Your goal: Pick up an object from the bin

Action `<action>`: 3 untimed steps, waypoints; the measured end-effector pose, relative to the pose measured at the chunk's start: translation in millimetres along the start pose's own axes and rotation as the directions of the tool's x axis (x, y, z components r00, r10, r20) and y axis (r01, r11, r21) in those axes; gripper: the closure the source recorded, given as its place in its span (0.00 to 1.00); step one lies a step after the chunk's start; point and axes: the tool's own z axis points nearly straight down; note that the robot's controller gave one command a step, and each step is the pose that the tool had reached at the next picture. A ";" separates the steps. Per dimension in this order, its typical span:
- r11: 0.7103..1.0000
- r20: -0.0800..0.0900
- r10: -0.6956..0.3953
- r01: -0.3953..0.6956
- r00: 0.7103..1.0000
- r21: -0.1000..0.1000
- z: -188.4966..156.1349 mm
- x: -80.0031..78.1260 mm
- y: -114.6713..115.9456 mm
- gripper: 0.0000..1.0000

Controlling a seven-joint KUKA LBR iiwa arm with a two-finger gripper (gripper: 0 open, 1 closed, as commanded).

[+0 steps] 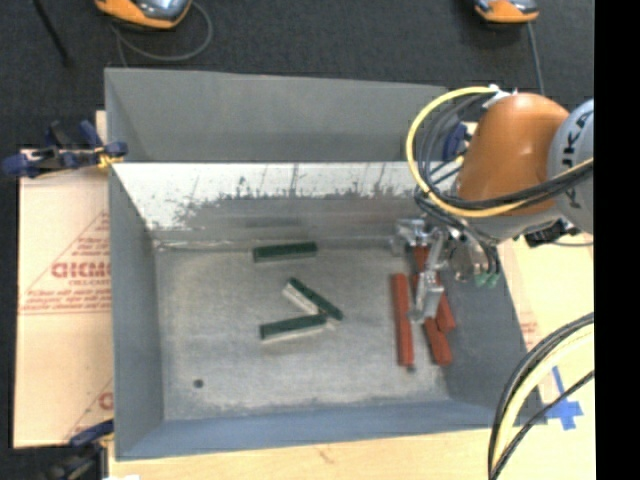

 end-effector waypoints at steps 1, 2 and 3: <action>1.000 0.000 -0.001 0.001 1.000 0.000 0.0 0.0 0.0 1.00; 1.000 0.000 -0.001 0.001 1.000 0.000 0.0 0.0 0.0 0.00; 1.000 -0.007 -0.017 0.017 1.000 -0.007 85.2 4.6 111.1 0.00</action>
Offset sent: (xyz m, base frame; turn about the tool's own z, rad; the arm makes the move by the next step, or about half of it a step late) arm 0.0000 0.0000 0.0000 0.0000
